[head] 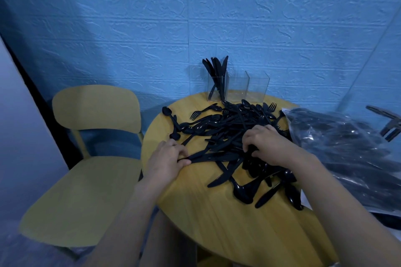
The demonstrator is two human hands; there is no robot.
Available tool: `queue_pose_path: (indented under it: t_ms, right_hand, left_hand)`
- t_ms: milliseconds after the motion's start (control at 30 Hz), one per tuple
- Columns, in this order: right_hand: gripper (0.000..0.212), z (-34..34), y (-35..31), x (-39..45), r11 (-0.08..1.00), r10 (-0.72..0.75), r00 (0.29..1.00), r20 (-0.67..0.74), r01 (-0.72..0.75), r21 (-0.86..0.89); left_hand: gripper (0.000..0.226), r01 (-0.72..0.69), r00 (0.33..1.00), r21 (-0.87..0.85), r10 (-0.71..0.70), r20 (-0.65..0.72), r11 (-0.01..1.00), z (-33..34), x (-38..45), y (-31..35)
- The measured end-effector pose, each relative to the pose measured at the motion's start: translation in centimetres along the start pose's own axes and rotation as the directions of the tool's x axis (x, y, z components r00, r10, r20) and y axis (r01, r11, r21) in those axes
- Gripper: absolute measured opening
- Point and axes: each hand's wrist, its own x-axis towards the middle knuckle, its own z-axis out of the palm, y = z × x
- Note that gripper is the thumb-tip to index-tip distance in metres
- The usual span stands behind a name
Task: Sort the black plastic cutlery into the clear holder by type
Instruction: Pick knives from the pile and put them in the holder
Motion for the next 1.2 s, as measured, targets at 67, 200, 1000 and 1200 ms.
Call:
queue_pose_path:
  t_ms: [67, 200, 1000, 1200]
  right_hand:
    - [0.025, 0.0, 0.2, 0.1, 1.000, 0.004, 1.000, 0.009, -0.004, 0.001]
    - [0.031, -0.5, 0.4, 0.0, 0.989, 0.005, 1.000, 0.015, -0.007, 0.150]
    - [0.015, -0.8, -1.1, 2.7, 0.905, -0.131, 0.991, -0.023, 0.129, 0.406]
    - [0.015, -1.9, 0.3, 1.0, 0.644, 0.056, 0.978, -0.203, 0.120, 0.756]
  left_hand:
    - [0.017, 0.010, 1.000, -0.031, -0.010, 0.001, 0.999, 0.2, 0.2, 0.2]
    - [0.006, 0.053, 0.998, -0.137, -0.050, 0.030, 0.989, 0.1, 0.2, 0.6]
    - [0.020, 0.145, 0.979, -0.956, -0.175, 0.102, 0.256, -2.1, -0.8, 1.3]
    - [0.023, 0.196, 0.979, -0.968, -0.082, 0.185, 0.158, -2.0, -0.5, 3.8]
